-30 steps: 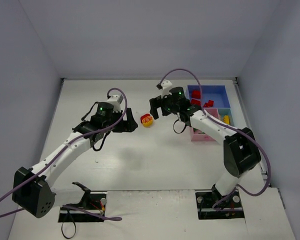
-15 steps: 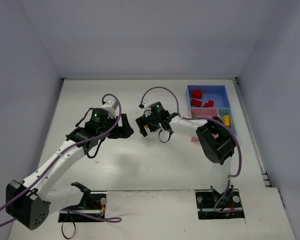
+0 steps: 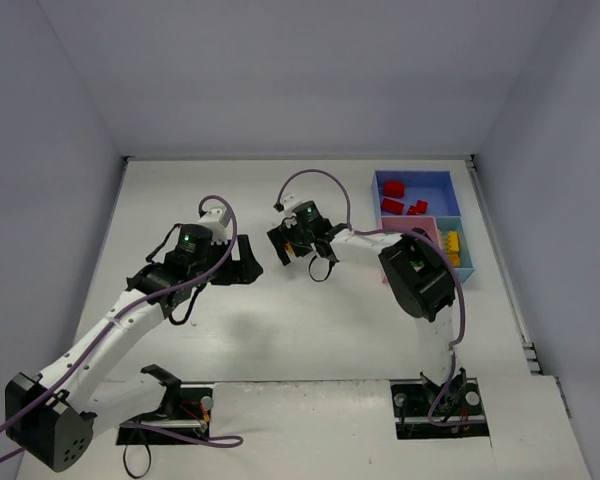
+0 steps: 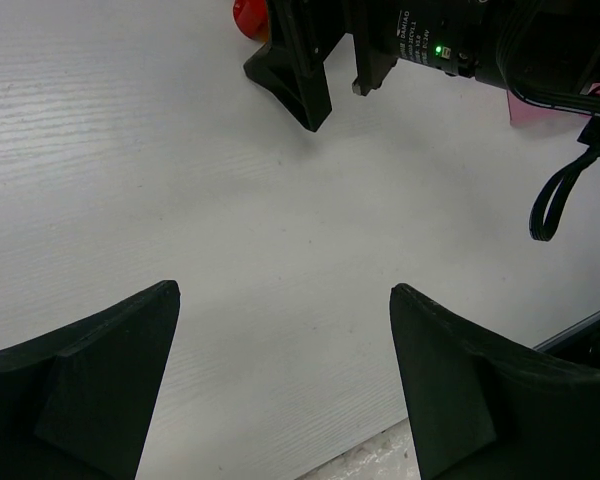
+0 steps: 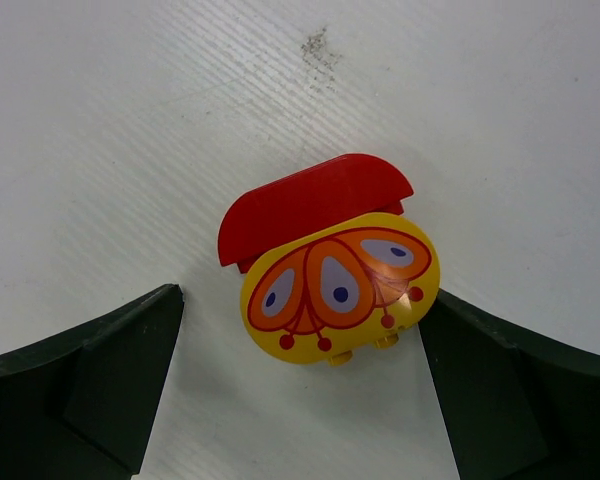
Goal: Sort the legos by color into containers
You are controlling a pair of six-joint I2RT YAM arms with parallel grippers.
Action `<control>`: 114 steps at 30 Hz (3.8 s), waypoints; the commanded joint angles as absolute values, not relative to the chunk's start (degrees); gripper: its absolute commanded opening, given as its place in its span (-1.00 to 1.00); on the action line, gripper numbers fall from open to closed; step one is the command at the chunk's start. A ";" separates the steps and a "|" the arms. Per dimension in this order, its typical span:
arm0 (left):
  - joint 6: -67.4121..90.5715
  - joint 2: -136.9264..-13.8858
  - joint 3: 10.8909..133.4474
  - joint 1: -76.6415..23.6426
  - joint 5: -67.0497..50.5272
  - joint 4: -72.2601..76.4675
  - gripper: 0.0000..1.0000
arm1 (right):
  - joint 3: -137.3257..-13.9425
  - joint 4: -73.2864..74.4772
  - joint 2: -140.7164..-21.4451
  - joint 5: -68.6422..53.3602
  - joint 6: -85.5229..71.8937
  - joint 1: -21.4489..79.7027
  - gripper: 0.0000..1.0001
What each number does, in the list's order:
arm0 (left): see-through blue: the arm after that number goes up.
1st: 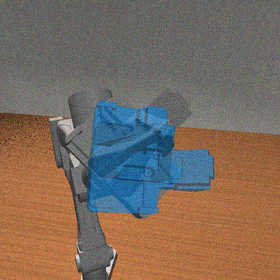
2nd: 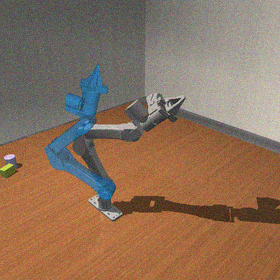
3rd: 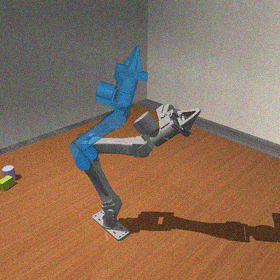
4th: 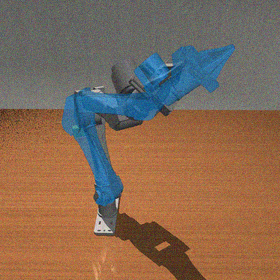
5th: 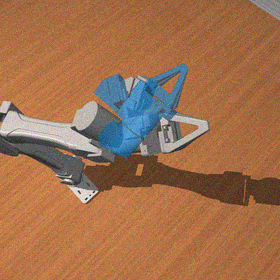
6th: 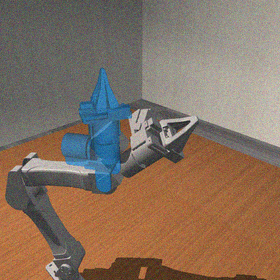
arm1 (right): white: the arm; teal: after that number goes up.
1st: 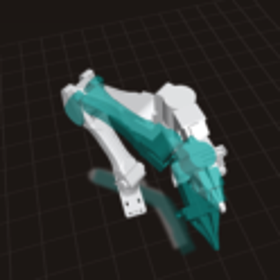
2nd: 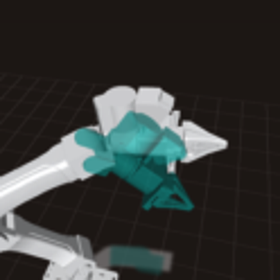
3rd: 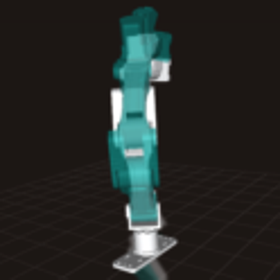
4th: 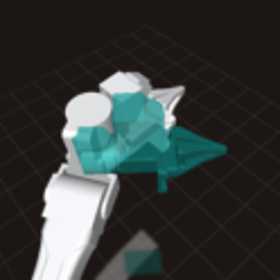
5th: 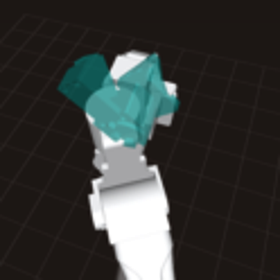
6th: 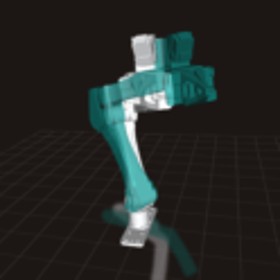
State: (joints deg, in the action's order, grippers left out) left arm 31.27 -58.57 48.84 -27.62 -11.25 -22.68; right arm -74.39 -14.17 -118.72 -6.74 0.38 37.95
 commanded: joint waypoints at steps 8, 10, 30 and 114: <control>31.64 -57.13 48.69 -27.16 -10.28 -21.62 0.59 | -76.12 -15.64 -118.39 -6.75 7.63 36.30 0.96; 31.64 -57.13 48.69 -27.07 -10.46 -21.71 0.58 | -76.11 -15.38 -118.04 -8.87 11.58 35.51 0.96; 31.91 -56.86 48.34 -27.07 -10.37 -21.80 0.59 | -81.04 -8.53 -122.61 -21.18 21.09 33.66 0.79; 54.14 -78.49 58.45 -18.55 -43.86 14.94 -0.76 | -45.80 -13.36 -68.03 -17.93 10.64 27.96 -0.96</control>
